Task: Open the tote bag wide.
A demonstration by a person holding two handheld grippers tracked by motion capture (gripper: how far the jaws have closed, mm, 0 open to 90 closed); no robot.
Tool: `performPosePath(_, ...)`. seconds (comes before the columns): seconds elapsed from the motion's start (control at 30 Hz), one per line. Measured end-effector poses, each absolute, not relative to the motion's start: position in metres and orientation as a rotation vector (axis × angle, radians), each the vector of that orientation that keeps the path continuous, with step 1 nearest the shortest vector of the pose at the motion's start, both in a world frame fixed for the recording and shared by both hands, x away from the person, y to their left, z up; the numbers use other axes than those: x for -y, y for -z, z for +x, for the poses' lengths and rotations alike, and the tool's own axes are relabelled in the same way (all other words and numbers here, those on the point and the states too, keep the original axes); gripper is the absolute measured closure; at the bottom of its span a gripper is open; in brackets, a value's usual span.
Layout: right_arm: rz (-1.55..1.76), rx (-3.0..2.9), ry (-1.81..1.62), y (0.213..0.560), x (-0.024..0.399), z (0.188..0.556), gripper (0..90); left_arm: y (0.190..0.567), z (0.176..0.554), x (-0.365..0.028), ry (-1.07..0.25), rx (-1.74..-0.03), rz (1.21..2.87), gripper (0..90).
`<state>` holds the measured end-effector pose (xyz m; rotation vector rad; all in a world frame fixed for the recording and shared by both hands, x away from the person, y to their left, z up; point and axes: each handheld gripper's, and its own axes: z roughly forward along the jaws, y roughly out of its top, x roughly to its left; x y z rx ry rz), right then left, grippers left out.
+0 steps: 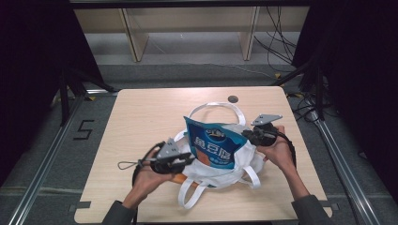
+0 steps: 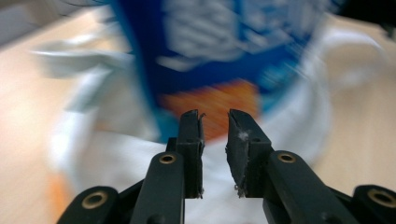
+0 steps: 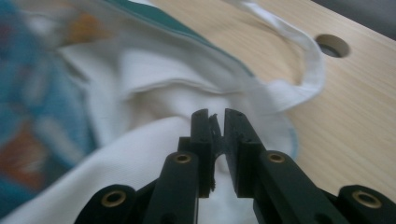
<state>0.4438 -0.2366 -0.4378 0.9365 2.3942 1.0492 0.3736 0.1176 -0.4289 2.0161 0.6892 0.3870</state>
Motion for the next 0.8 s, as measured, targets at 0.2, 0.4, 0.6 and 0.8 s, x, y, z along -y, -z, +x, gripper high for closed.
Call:
performPosePath(0.2, 0.856, -2.464, -1.054, 0.445, 0.228, 0.404, 81.6, 0.444, 0.421, -0.125, -0.528, -0.833, 2.035, 75.4)
performPosePath(0.4, 0.844, -2.556, -1.004, 0.466, 0.222, 0.378, 86.2, 0.484, 0.454, -0.128, -0.525, -0.94, 2.109, 78.8)
performPosePath(0.6, 0.891, -2.599, -0.947, 0.499, 0.226, 0.378, 90.0, 0.499, 0.454, -0.14, -0.469, -1.023, 2.068, 79.3)
performPosePath(0.8, 0.91, -2.591, -0.925, 0.49, 0.225, 0.374, 89.0, 0.47, 0.43, -0.138, -0.533, -0.936, 2.027, 82.3)
